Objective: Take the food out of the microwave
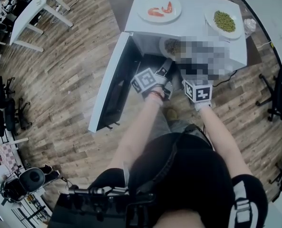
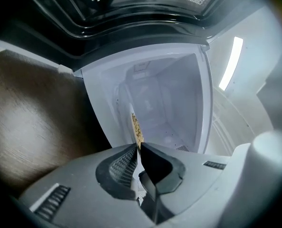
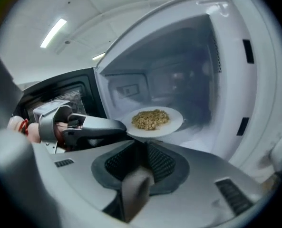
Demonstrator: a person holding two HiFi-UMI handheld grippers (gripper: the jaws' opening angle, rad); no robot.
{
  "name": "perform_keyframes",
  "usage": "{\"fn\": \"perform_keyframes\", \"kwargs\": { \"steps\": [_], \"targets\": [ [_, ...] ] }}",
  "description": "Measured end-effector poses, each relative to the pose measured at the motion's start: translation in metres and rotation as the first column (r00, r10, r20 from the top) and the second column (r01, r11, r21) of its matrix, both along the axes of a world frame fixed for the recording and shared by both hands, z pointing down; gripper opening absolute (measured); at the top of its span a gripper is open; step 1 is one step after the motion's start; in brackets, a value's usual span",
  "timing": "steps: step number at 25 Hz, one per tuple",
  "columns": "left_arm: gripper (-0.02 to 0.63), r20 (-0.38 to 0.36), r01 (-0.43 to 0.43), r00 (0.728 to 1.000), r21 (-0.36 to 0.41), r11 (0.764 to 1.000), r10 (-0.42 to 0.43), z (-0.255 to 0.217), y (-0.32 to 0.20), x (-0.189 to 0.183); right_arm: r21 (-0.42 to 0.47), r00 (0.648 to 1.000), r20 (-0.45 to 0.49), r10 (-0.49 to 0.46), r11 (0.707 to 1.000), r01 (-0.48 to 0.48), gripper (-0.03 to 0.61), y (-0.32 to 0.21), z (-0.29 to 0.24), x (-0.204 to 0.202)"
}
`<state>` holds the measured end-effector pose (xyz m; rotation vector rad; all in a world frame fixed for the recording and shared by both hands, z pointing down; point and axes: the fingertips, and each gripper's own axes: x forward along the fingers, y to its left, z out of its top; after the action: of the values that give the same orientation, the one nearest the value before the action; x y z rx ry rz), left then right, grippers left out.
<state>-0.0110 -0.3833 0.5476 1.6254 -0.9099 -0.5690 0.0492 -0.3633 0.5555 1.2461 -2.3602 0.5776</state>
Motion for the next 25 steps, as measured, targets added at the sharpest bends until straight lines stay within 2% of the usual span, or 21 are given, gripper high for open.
{"fn": "perform_keyframes", "kwargs": {
  "steps": [3,7,9,13,15,18,22,25],
  "targets": [
    [0.023,-0.006,-0.002,1.0,0.002,1.0,0.002,-0.001,0.003,-0.001,-0.087,0.988,0.14,0.062,0.995,-0.05,0.117,0.003,0.0,-0.004],
    [0.023,-0.007,-0.004,1.0,0.007,1.0,0.004,0.0,0.004,-0.002,-0.207,0.926,0.341,0.165,0.974,-0.098,0.117,0.003,-0.003,-0.01],
    [0.023,-0.011,-0.003,1.0,0.008,1.0,0.003,0.0,0.004,-0.003,-0.268,0.877,0.425,0.224,0.957,-0.115,0.117,0.002,-0.005,-0.013],
    [0.023,-0.006,-0.022,1.0,0.018,1.0,0.022,-0.001,0.006,-0.001,-0.388,0.736,0.58,0.35,0.913,-0.128,0.129,-0.002,-0.008,-0.017],
    [0.023,-0.003,-0.031,1.0,0.023,0.999,0.031,-0.002,0.007,0.001,-0.421,0.691,0.61,0.387,0.898,-0.131,0.14,-0.005,-0.007,-0.017],
    [0.023,-0.003,-0.035,0.999,0.027,0.999,0.035,-0.002,0.008,0.001,-0.448,0.657,0.626,0.421,0.883,-0.139,0.14,-0.011,-0.005,-0.016],
    [0.023,0.003,-0.055,0.998,0.04,0.998,0.055,-0.004,0.012,0.002,-0.473,0.621,0.637,0.457,0.868,-0.153,0.138,-0.016,-0.005,-0.018],
    [0.025,0.0,-0.061,0.998,0.041,0.997,0.061,-0.004,0.015,0.003,-0.489,0.609,0.63,0.482,0.856,-0.171,0.098,-0.016,-0.003,-0.019]
  ]
}}
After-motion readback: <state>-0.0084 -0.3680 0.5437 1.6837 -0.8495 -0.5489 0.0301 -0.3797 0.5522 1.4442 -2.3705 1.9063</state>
